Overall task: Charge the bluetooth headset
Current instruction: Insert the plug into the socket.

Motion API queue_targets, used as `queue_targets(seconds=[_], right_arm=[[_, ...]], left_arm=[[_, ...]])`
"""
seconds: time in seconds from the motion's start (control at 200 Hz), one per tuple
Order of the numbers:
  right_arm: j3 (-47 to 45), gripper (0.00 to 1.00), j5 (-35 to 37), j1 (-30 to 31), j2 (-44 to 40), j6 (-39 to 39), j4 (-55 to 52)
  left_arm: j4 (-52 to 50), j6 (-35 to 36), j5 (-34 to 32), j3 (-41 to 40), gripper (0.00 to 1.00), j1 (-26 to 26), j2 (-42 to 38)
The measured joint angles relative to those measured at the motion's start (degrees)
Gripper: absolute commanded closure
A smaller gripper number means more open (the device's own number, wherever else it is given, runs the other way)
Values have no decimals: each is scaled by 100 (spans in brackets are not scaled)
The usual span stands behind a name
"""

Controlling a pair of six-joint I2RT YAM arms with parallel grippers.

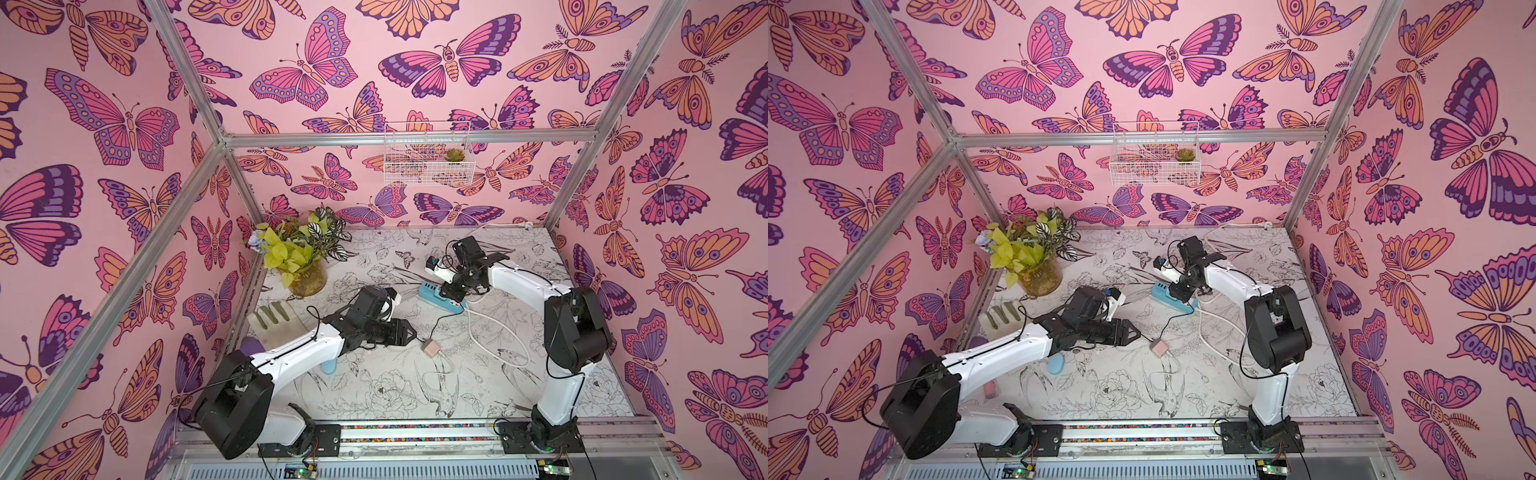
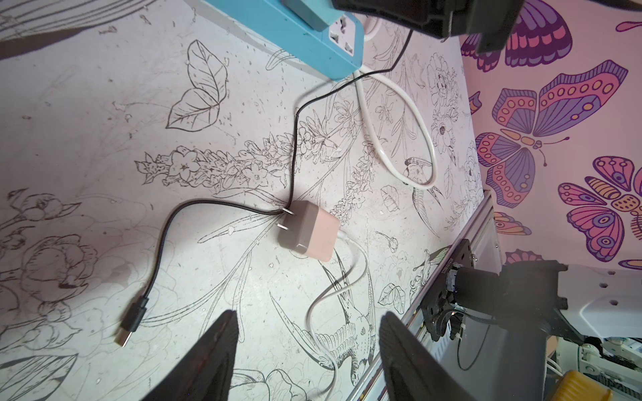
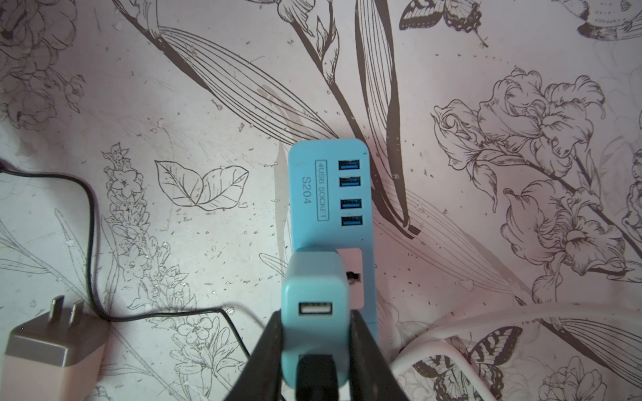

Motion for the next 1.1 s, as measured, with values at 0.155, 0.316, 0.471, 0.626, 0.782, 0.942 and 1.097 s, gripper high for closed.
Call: queue_targets(seconds=[0.155, 0.316, 0.471, 0.626, 0.782, 0.942, 1.097], right_arm=[[-90, 100, -2, 0, -4, 35, 94], [-286, 100, -26, 0, -76, -15, 328], [-251, 100, -26, 0, -48, -35, 315], [-236, 100, -17, 2, -24, -31, 319], [-208, 99, 0, 11, -7, -9, 297], [-201, 91, 48, 28, -15, 90, 289], [-195, 81, 96, 50, -35, 227, 295]], left_arm=[[13, 0, 0, 0, 33, 0, 0], [13, 0, 0, 0, 33, -2, 0], [15, 0, 0, 0, 33, 0, 0], [22, 0, -2, -28, 33, 0, -11], [17, -2, -2, -72, 33, 0, -22], [22, 0, -2, -72, 33, 0, -22], [20, -2, -4, -76, 33, 0, -22]])
